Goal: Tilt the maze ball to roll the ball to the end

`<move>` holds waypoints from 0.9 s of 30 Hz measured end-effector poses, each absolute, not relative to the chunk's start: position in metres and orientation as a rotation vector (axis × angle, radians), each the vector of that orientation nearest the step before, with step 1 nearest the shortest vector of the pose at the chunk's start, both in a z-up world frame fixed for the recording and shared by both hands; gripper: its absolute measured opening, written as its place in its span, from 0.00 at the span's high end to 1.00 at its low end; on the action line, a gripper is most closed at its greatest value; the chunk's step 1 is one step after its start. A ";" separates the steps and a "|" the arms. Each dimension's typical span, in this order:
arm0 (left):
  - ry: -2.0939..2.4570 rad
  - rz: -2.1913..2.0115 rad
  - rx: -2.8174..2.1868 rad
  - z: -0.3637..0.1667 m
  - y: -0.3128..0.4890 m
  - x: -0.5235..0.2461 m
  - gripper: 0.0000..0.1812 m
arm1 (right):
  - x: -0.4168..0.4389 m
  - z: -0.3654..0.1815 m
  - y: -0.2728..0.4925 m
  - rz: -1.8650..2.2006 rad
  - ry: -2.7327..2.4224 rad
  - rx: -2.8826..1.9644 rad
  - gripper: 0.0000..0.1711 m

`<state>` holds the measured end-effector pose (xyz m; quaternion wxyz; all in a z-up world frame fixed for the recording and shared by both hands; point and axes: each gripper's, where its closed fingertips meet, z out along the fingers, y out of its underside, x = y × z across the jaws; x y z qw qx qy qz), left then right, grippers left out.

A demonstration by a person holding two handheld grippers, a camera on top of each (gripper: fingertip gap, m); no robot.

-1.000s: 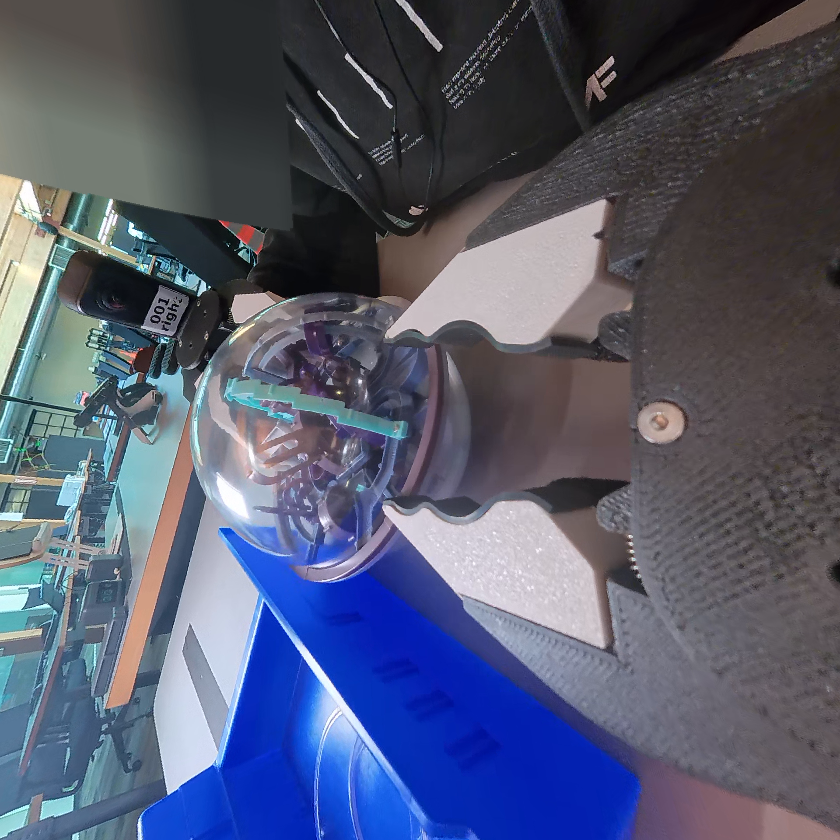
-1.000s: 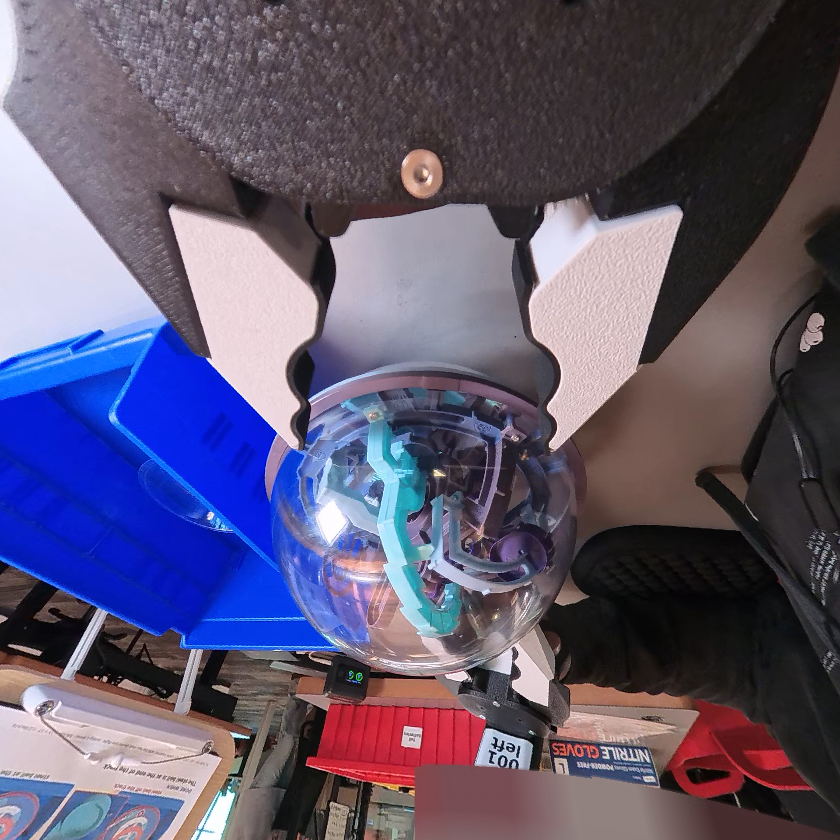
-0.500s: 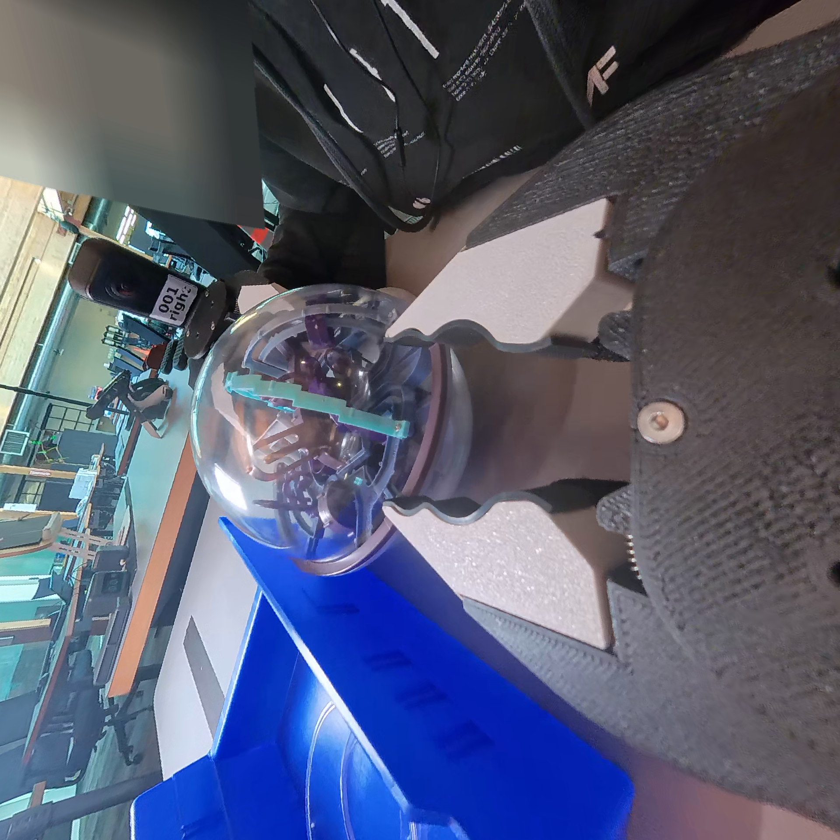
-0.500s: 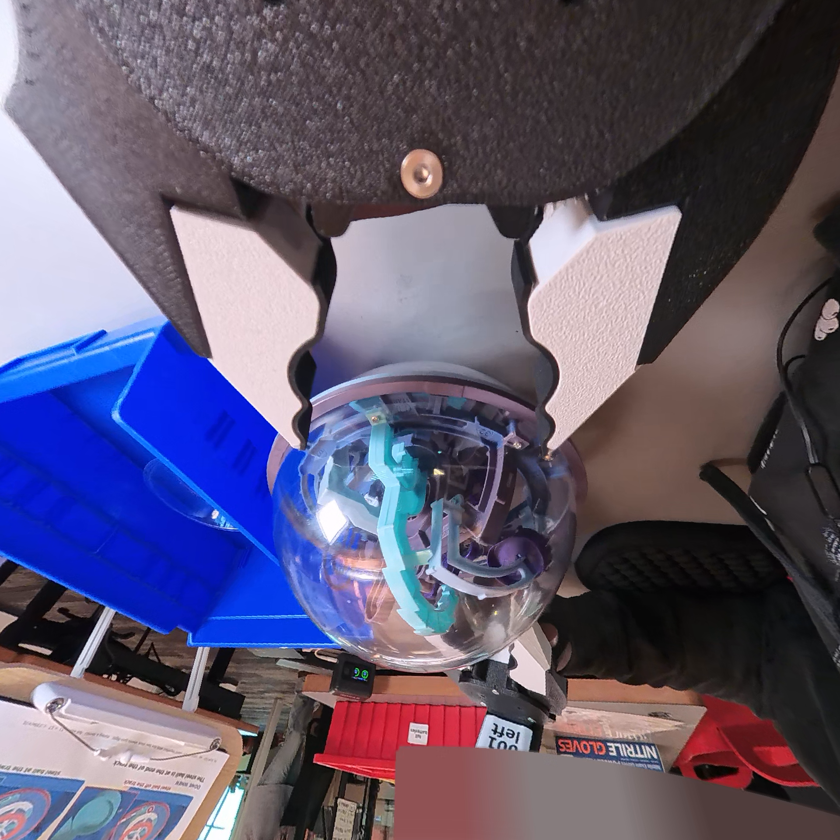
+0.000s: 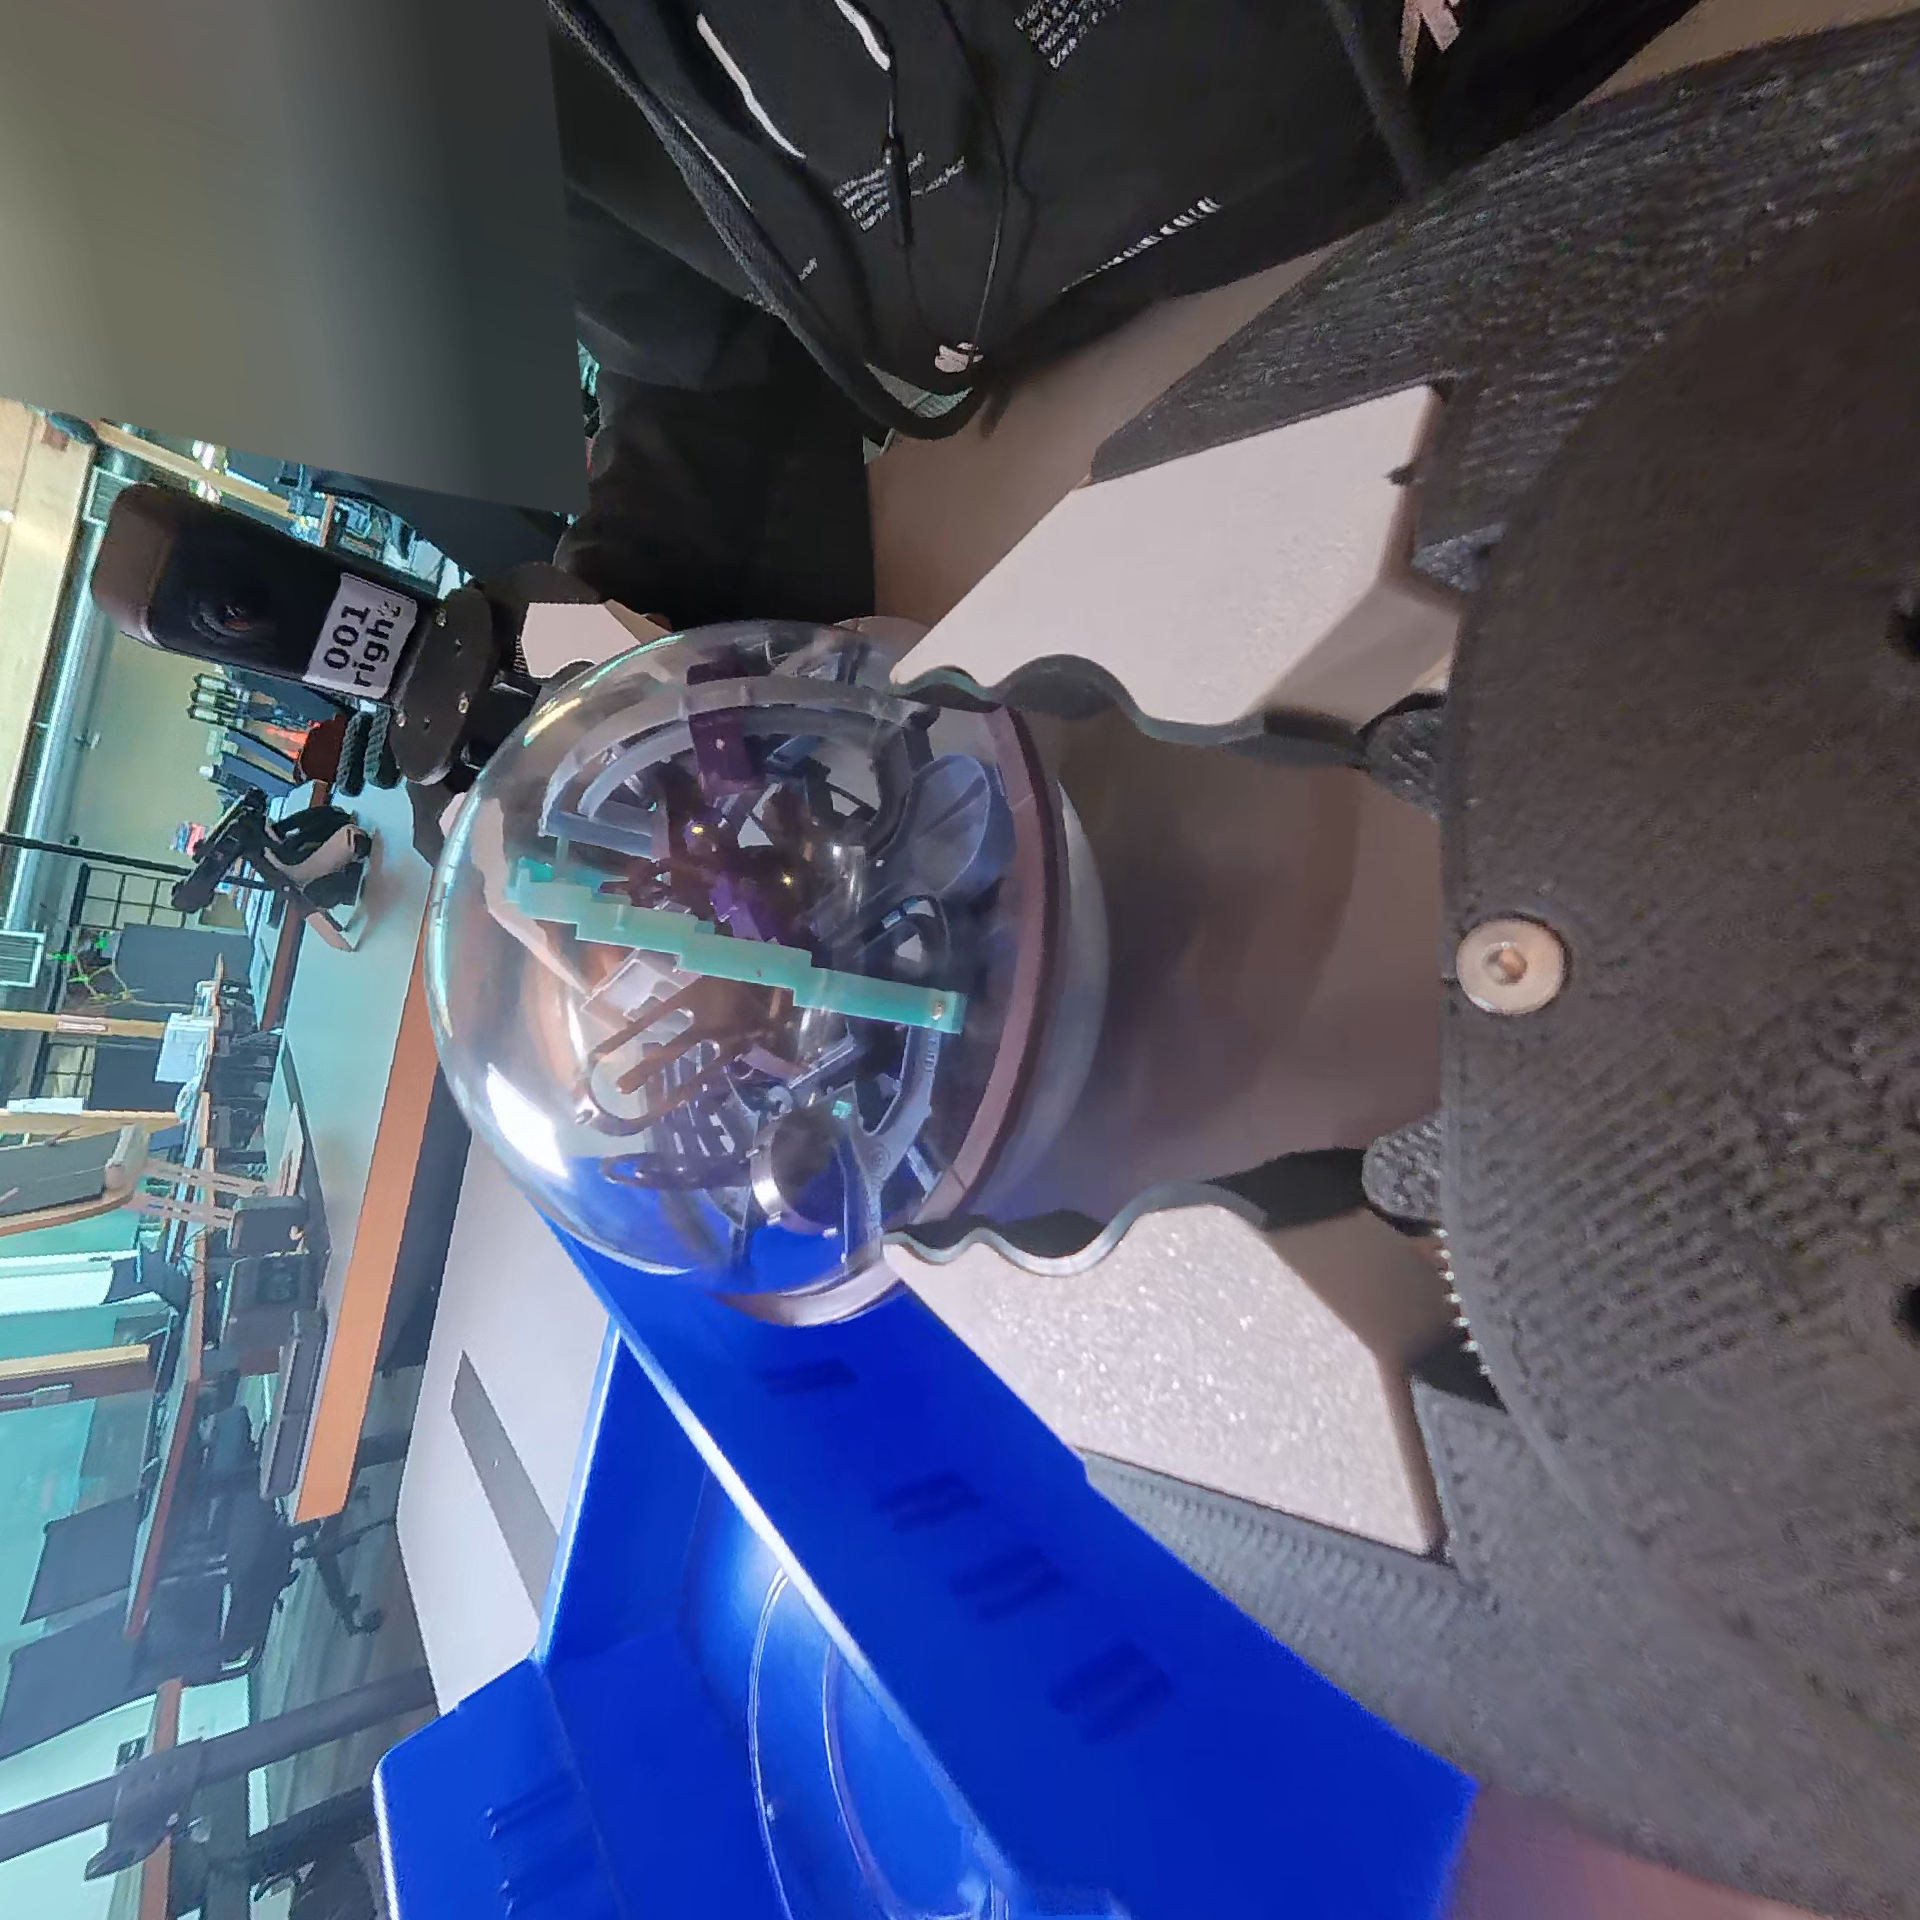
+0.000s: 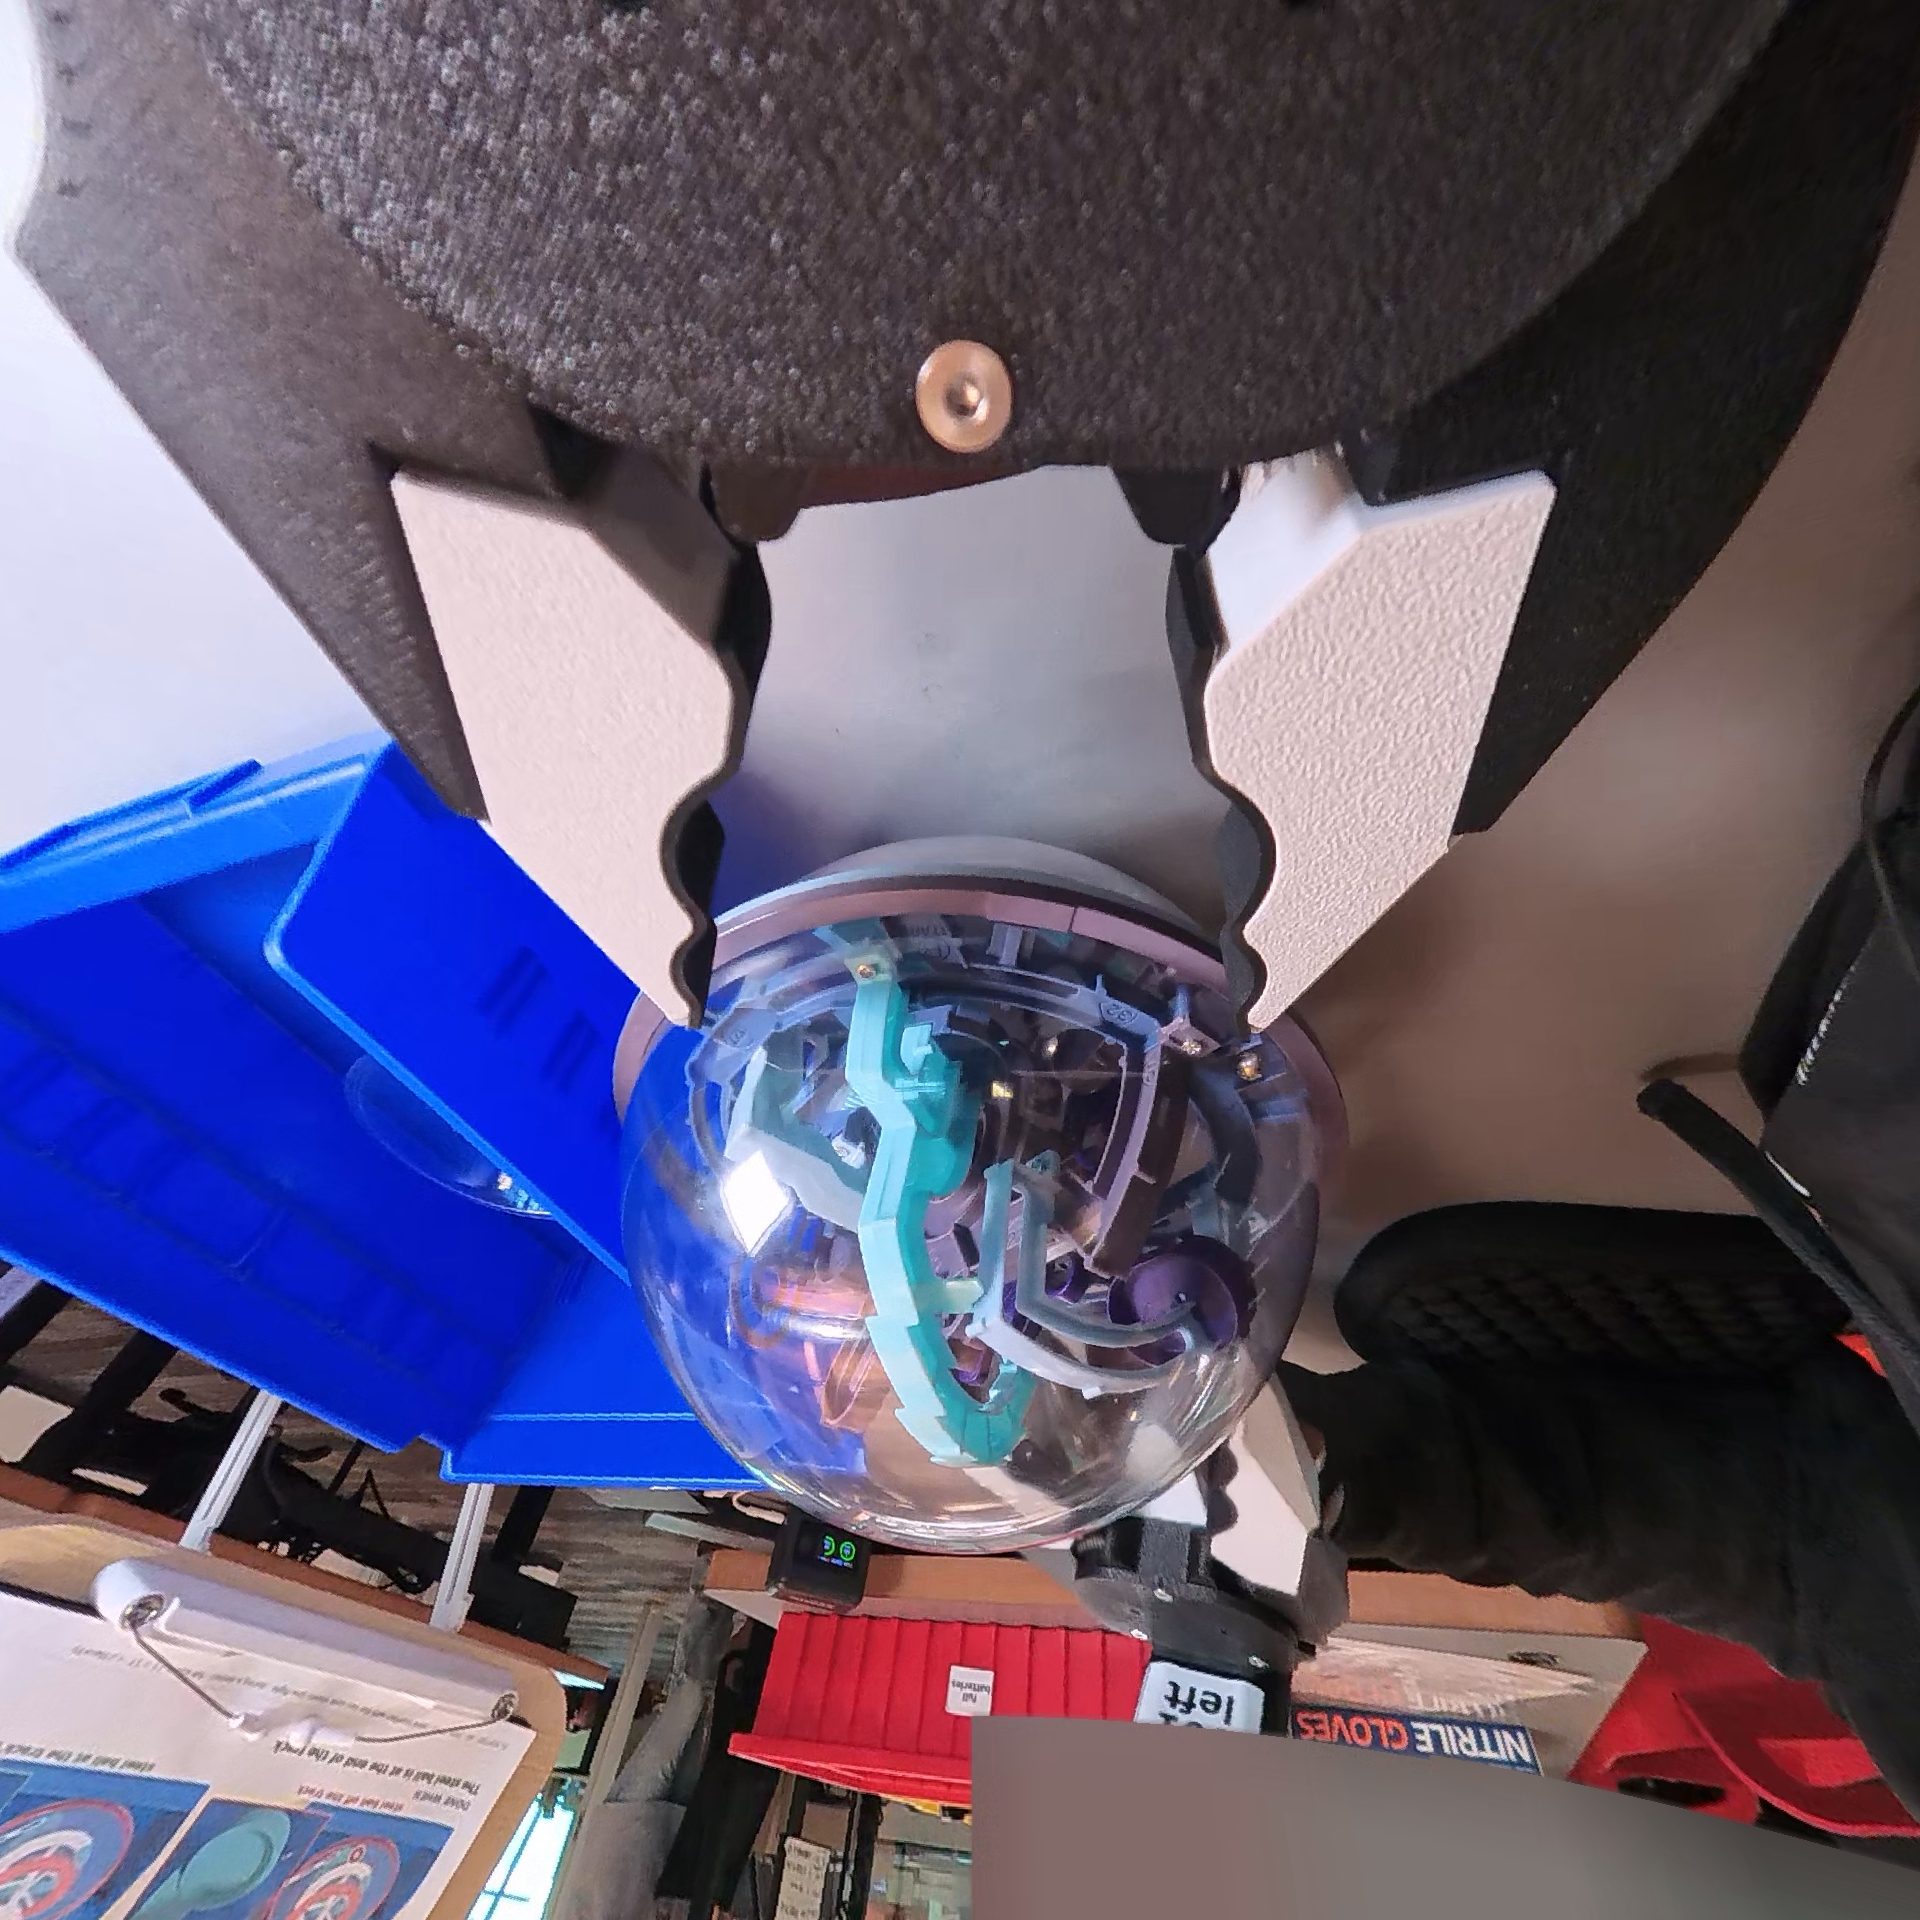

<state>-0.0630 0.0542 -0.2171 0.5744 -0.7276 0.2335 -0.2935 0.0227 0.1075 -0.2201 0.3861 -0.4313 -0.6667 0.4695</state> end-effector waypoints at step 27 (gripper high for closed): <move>0.624 -0.613 -1.703 -0.223 0.051 -0.060 0.45 | 0.023 -0.220 0.107 1.195 -1.701 -1.102 0.44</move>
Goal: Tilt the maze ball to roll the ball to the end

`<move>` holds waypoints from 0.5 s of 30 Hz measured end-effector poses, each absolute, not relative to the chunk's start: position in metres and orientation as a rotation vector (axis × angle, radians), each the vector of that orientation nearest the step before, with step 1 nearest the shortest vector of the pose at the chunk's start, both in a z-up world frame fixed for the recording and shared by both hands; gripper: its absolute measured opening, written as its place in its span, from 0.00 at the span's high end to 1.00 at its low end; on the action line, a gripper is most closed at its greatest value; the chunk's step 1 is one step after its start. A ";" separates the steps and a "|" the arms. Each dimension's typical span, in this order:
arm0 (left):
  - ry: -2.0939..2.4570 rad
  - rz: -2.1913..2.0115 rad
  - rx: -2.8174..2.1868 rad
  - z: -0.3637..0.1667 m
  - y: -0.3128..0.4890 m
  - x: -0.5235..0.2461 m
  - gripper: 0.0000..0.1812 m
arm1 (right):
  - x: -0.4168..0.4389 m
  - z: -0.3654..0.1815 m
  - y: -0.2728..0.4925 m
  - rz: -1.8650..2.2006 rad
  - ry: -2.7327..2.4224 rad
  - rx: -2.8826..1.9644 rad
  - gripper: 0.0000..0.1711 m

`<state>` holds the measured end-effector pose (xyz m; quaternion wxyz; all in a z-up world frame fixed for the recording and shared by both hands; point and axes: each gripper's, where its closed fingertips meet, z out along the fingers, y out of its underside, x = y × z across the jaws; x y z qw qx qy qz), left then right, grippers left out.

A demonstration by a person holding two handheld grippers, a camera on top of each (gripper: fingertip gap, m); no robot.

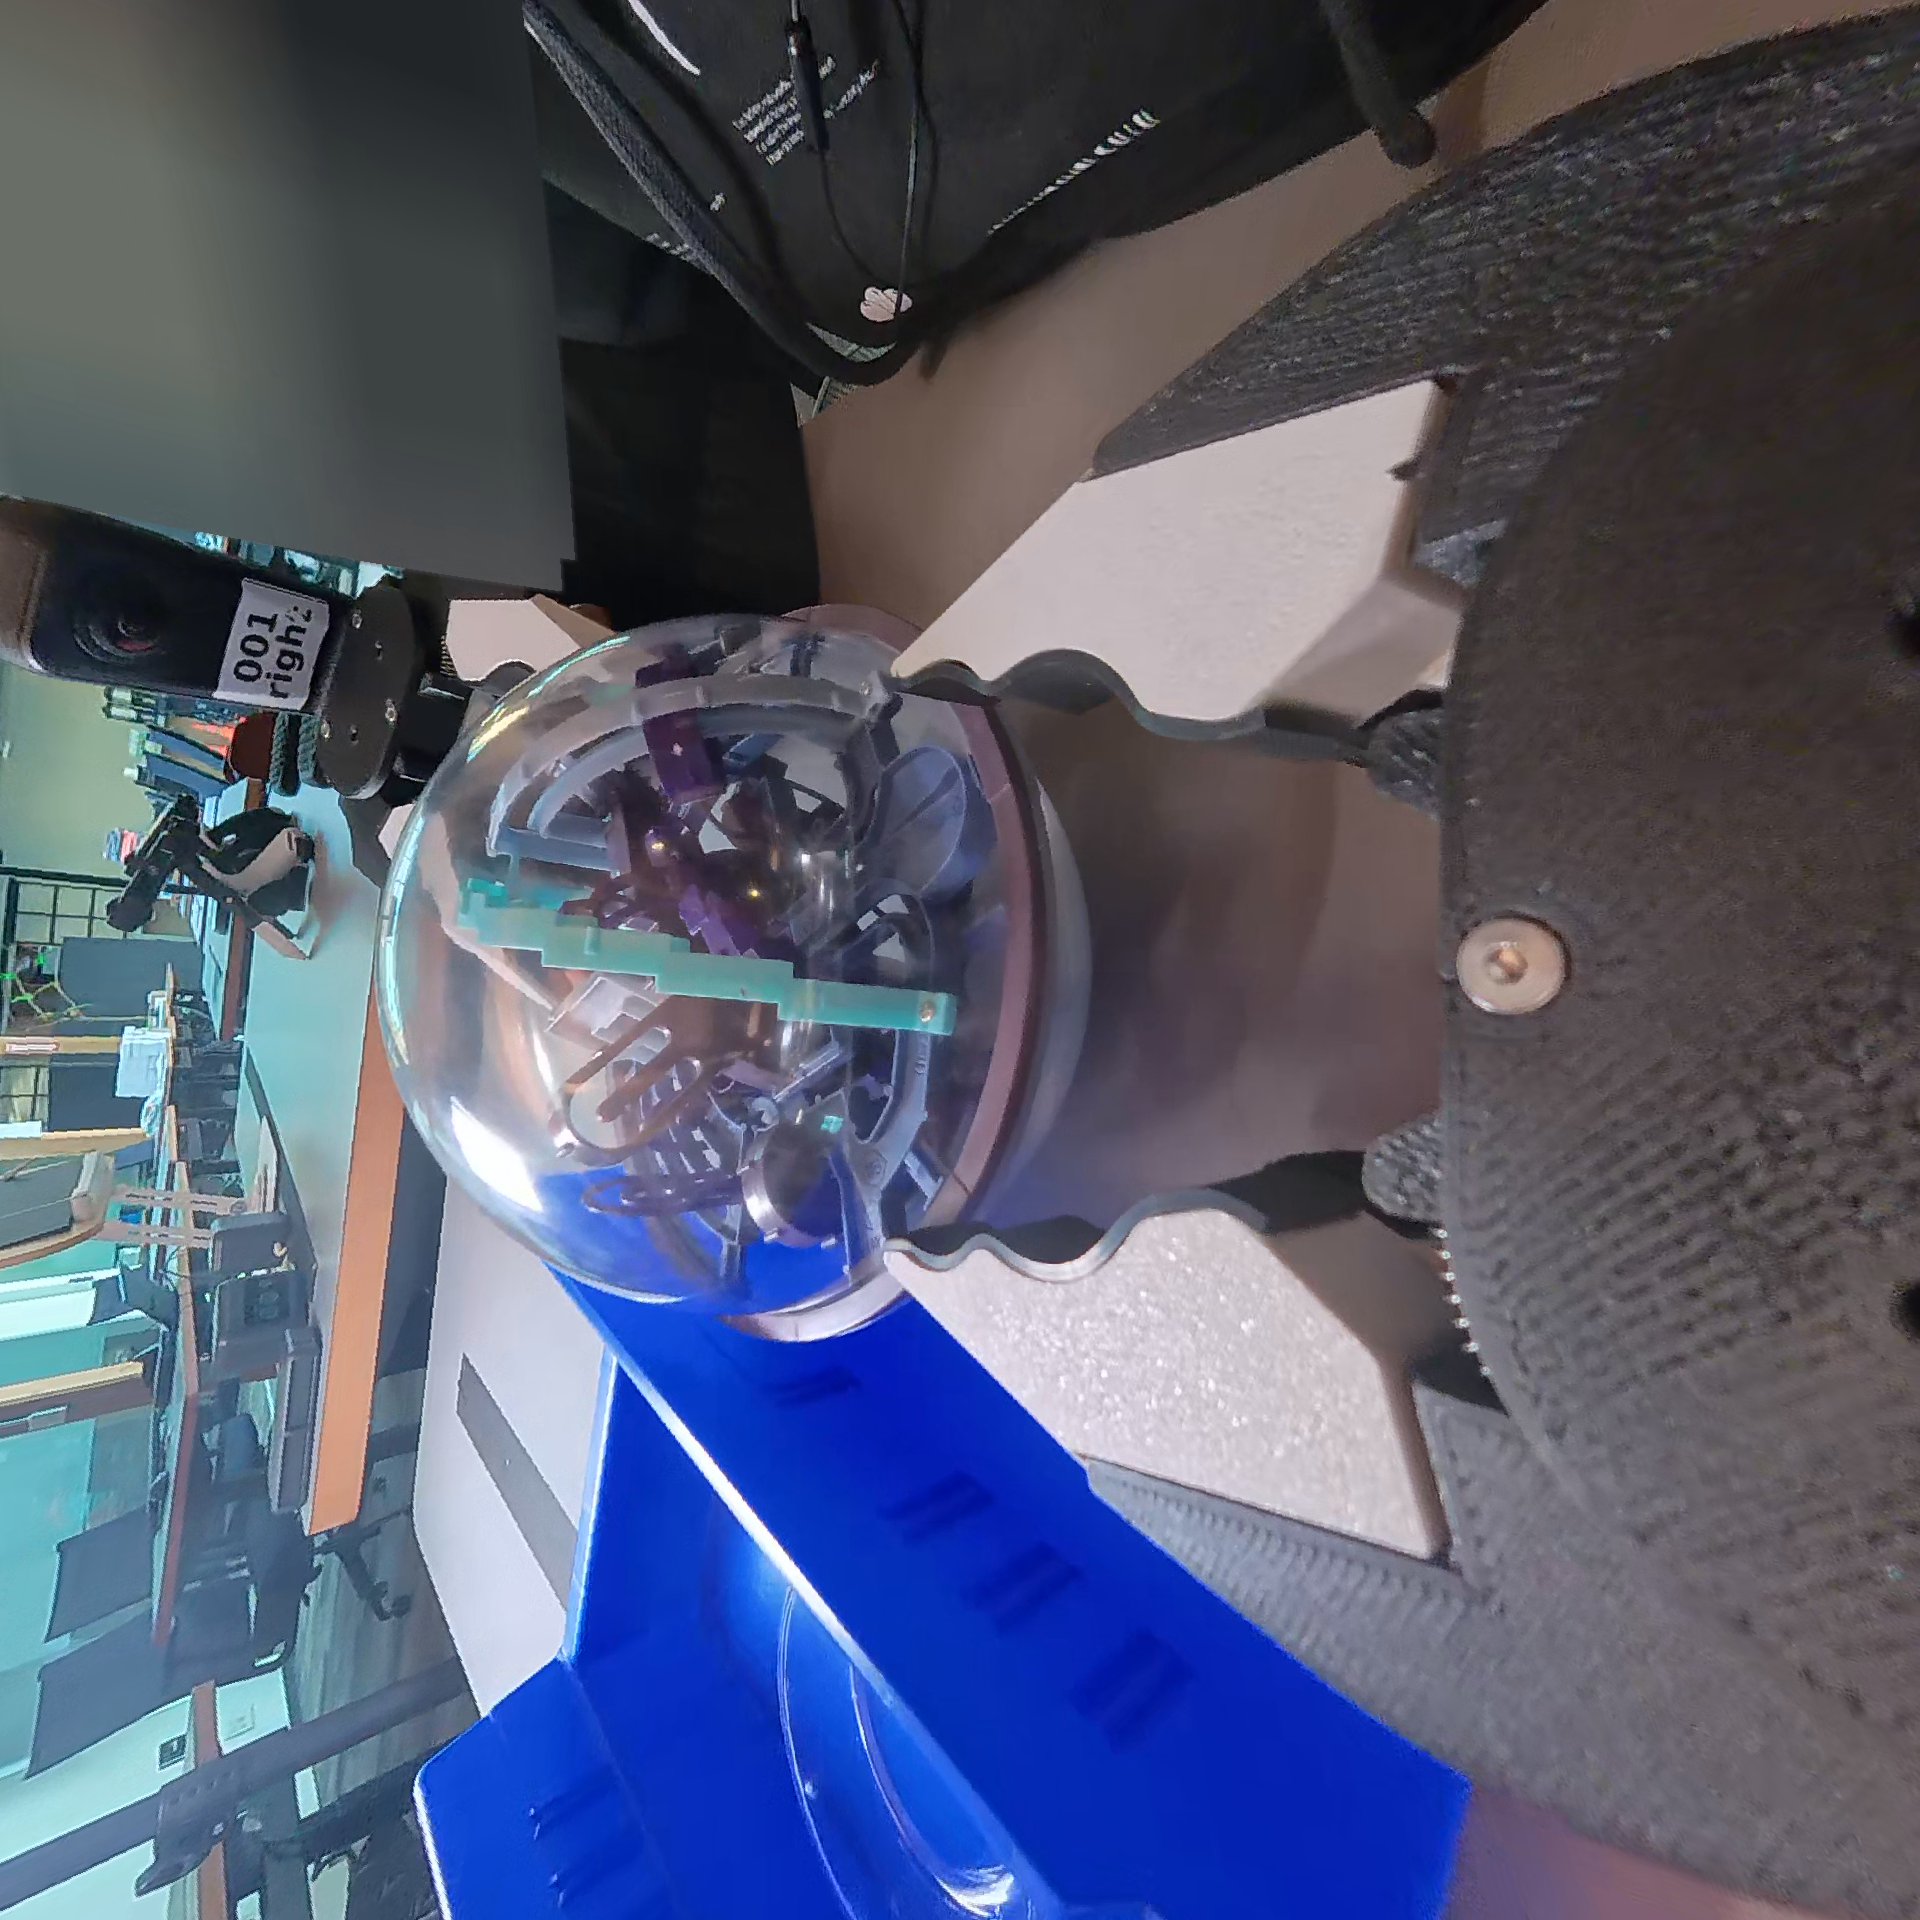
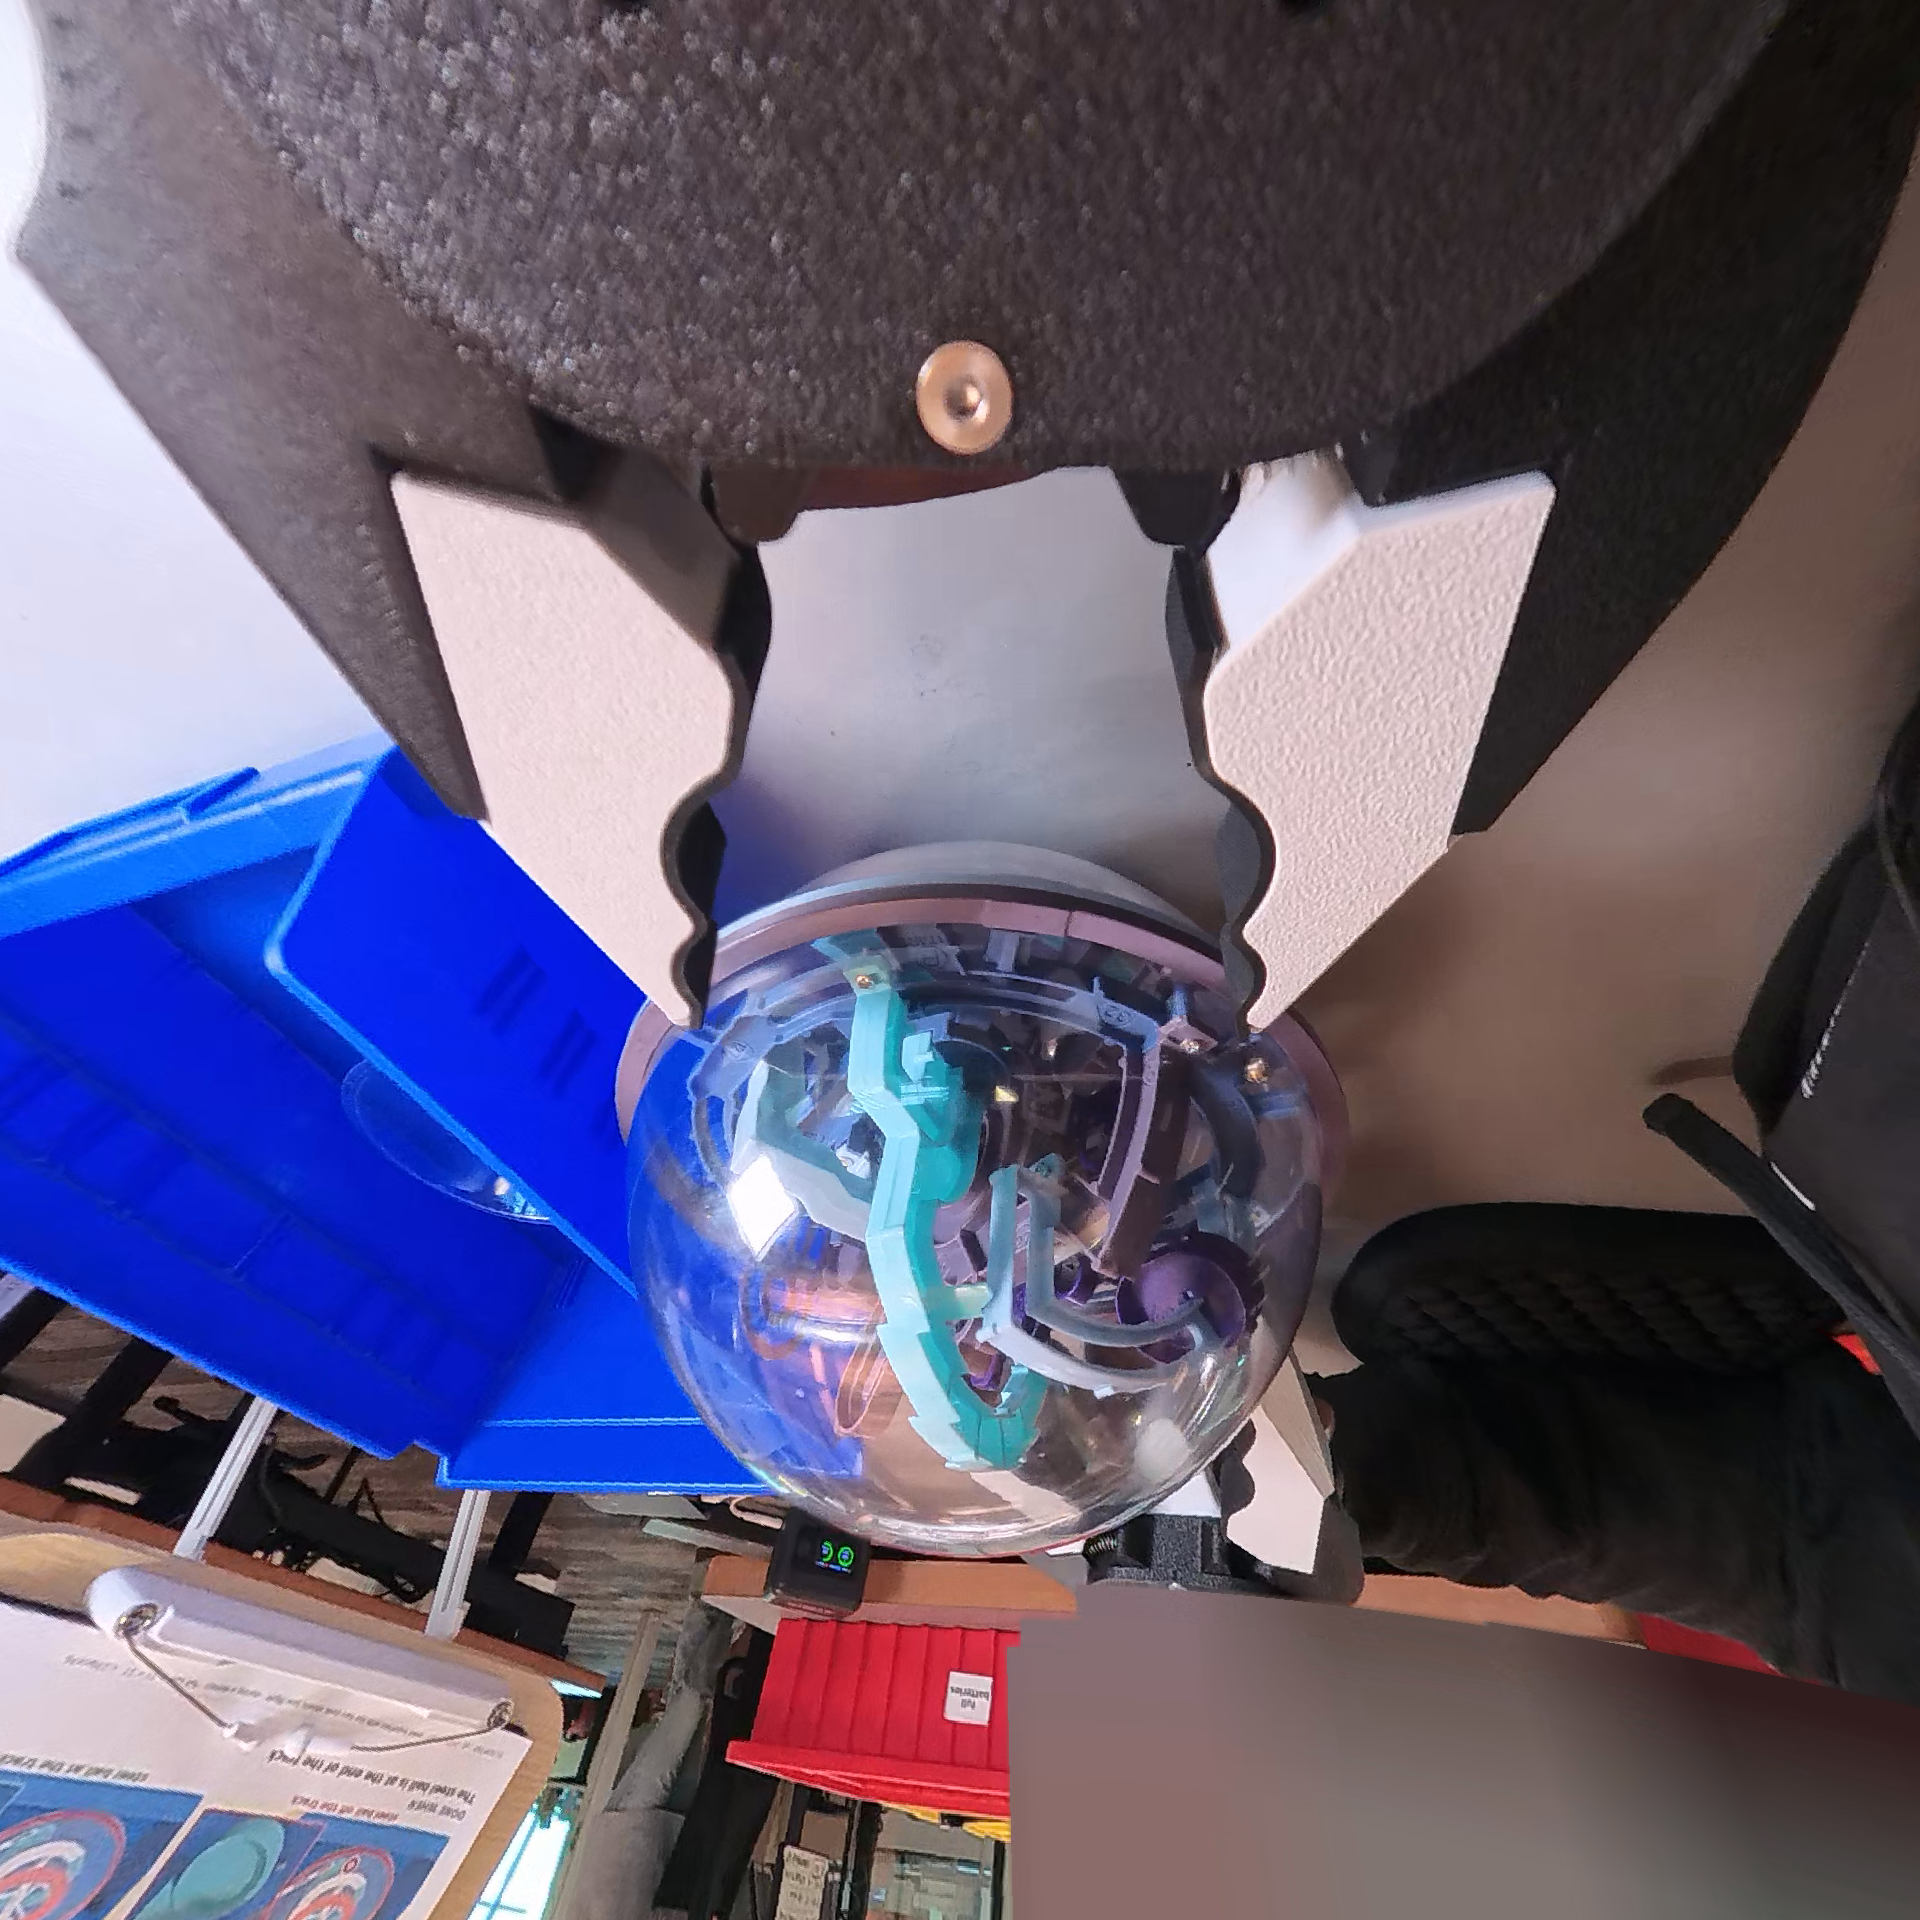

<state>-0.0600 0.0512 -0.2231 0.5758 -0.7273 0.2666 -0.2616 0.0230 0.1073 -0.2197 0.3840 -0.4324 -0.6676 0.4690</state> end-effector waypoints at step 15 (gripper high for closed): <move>0.192 -1.349 -1.798 -0.229 0.045 -0.079 0.64 | 0.039 -0.230 0.133 1.815 -1.534 -1.672 0.74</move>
